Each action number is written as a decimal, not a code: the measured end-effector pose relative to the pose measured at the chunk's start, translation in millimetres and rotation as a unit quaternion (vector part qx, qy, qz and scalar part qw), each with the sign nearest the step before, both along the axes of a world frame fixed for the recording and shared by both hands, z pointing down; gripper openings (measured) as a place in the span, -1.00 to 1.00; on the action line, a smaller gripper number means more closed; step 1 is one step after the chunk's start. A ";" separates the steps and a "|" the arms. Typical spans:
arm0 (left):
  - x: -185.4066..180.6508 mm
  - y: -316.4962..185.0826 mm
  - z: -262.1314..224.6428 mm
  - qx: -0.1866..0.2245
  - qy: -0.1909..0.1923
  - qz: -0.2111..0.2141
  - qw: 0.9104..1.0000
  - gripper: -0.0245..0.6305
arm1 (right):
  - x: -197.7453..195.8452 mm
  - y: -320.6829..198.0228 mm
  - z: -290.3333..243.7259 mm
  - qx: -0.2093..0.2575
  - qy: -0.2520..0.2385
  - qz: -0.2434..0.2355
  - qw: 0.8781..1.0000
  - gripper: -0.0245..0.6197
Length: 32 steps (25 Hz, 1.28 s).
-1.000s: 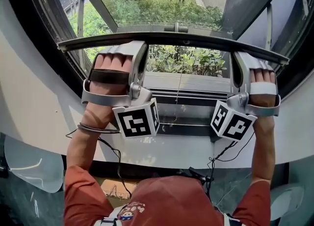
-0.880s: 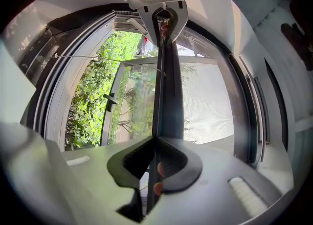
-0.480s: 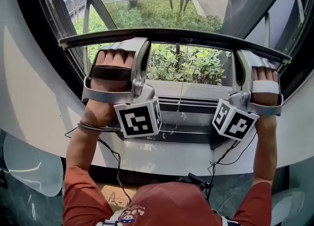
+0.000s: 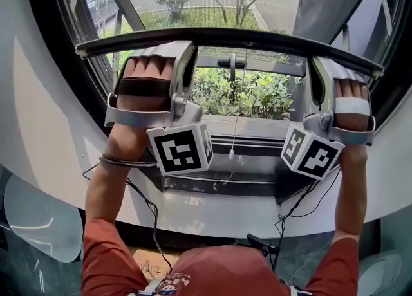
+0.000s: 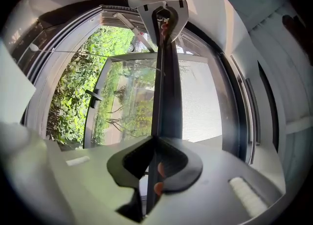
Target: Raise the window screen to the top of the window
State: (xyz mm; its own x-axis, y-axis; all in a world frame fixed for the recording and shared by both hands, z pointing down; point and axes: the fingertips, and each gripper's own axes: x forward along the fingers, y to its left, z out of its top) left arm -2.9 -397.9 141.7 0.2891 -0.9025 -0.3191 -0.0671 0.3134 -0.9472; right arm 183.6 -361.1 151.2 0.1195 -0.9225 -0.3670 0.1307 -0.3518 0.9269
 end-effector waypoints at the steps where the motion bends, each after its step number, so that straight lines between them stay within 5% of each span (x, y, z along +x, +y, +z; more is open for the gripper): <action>1: -0.6 -0.8 -1.9 0.003 0.000 -0.001 1.000 -0.77 | -0.6 -0.8 -2.2 0.003 0.001 0.001 1.000 -0.78; 32: 0.2 -0.3 -106.4 0.073 0.017 -0.012 0.997 -0.75 | 1.4 0.8 -110.2 0.073 0.022 0.017 0.997 -0.81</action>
